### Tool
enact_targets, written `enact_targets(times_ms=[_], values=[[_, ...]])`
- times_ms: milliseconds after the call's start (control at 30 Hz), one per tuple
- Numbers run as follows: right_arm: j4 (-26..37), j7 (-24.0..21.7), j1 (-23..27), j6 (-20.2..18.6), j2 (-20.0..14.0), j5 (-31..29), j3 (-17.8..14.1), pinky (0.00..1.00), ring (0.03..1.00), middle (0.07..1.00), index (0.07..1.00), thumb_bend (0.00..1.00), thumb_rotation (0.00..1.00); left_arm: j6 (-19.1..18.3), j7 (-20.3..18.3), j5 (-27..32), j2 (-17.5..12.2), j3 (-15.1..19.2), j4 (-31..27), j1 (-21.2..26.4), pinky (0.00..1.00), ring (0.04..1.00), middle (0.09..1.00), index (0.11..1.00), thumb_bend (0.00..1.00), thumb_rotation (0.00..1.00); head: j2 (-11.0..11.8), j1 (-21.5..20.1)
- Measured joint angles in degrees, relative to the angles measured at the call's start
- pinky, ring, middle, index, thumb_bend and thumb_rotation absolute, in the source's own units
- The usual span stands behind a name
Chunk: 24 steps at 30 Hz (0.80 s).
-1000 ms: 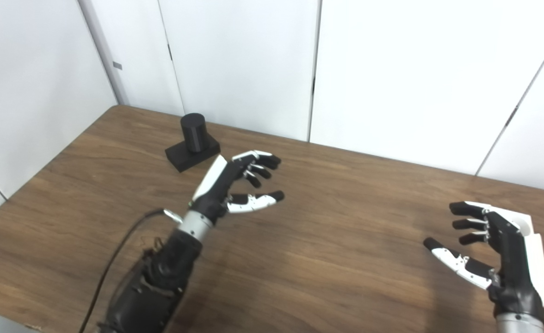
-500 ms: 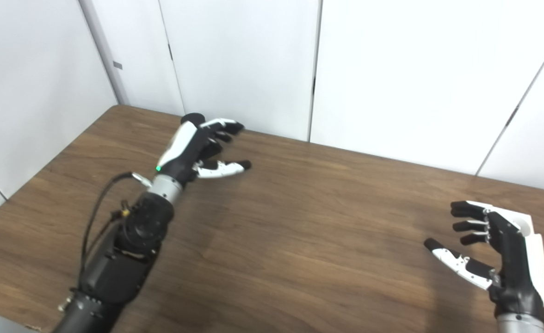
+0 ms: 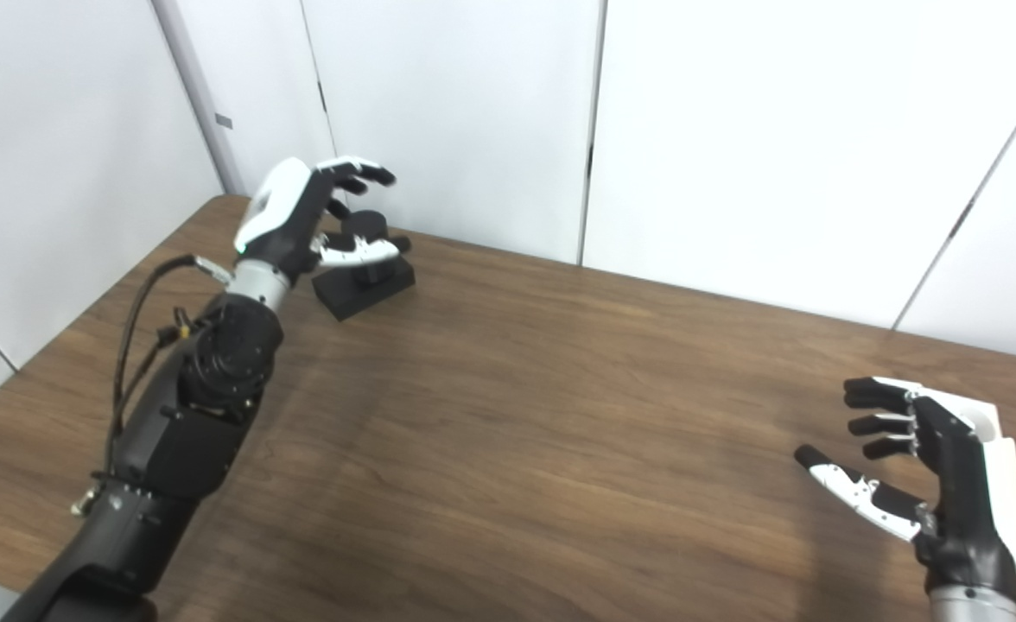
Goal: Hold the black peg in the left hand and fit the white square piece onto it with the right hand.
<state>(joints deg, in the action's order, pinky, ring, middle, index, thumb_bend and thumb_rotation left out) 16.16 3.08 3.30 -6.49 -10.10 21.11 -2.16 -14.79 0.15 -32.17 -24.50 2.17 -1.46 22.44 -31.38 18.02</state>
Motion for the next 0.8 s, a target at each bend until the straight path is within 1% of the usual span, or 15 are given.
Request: enact_targets(times_ms=[100,200,233,267,300,333,400,500,533,633,700,800], values=[[0.00,0.00,0.00,0.00,0.01,0.03,0.01,0.45,0.556,0.631,0.625,0.57,0.00,0.02,1.28,-1.38,-0.73,-0.24,1.60,0.13,0.62,0.804,0.839,0.740,0.80,0.22,0.00,0.00],[0.02,0.00,0.00,-0.01,0.06,0.03,-0.01,0.46,0.564,0.639,0.631,0.56,0.00,-0.46,1.53,-2.54,-1.31,-0.65,3.16,0.17,0.65,0.836,0.878,0.790,0.81,0.26,-0.09,-0.09],[0.02,0.00,-0.01,-0.02,0.16,0.02,-0.01,0.46,0.562,0.640,0.632,0.56,0.00,-0.79,1.51,-3.18,-1.58,-0.89,3.52,0.17,0.67,0.856,0.902,0.823,0.83,0.29,-0.09,-0.09],[0.03,0.00,0.00,-0.05,0.24,-0.01,-0.02,0.46,0.562,0.640,0.632,0.56,0.00,-1.21,1.49,-3.81,-1.83,-1.10,3.80,0.21,0.68,0.863,0.911,0.834,0.84,0.30,-0.09,-0.09],[0.04,0.00,-0.01,-0.05,0.34,-0.04,-0.03,0.46,0.563,0.642,0.633,0.56,0.00,-2.18,1.43,-4.51,-2.02,-1.30,4.11,0.34,0.69,0.886,0.936,0.865,0.87,0.34,-0.09,-0.09],[0.04,0.00,0.00,-0.05,0.47,-0.07,-0.06,0.47,0.563,0.642,0.633,0.56,0.00,-3.04,1.33,-4.85,-2.17,-1.42,4.51,0.56,0.69,0.894,0.944,0.875,0.88,0.35,-0.09,-0.09],[0.08,0.00,-0.01,-0.05,0.60,-0.07,-0.08,0.47,0.562,0.642,0.633,0.56,0.00,-5.36,1.06,-6.45,-2.62,-2.01,5.30,1.08,0.70,0.915,0.959,0.887,0.89,0.37,-0.18,0.00],[0.13,0.00,0.00,-0.09,0.61,0.04,-0.25,0.46,0.559,0.638,0.631,0.56,0.00,-8.34,1.03,-8.61,-2.80,-2.72,5.99,1.97,0.74,0.935,0.964,0.882,0.90,0.38,-0.18,0.00],[0.15,0.00,0.00,-0.09,0.62,0.06,-0.28,0.46,0.556,0.637,0.630,0.56,0.00,-9.18,1.04,-9.06,-2.81,-2.99,6.30,2.30,0.77,0.944,0.968,0.881,0.90,0.39,-0.18,0.00],[0.18,0.00,0.00,-0.20,0.72,0.07,-0.40,0.46,0.552,0.634,0.628,0.57,0.00,-11.24,0.75,-10.80,-3.04,-4.12,7.46,3.13,0.78,0.949,0.971,0.878,0.90,0.40,-0.26,0.00],[0.38,-0.01,0.01,-0.66,0.72,0.20,-0.52,0.45,0.548,0.632,0.624,0.57,0.00,-11.79,-0.94,-11.59,-3.21,-4.40,7.69,3.40,0.79,0.955,0.977,0.884,0.92,0.42,-0.35,0.00],[0.54,-0.01,0.02,-1.46,0.73,0.38,-0.54,0.45,0.542,0.627,0.619,0.58,0.00,-11.91,-3.68,-13.64,-3.23,-4.10,8.08,3.74,0.81,0.977,0.997,0.894,0.97,0.45,-0.44,-0.09]])
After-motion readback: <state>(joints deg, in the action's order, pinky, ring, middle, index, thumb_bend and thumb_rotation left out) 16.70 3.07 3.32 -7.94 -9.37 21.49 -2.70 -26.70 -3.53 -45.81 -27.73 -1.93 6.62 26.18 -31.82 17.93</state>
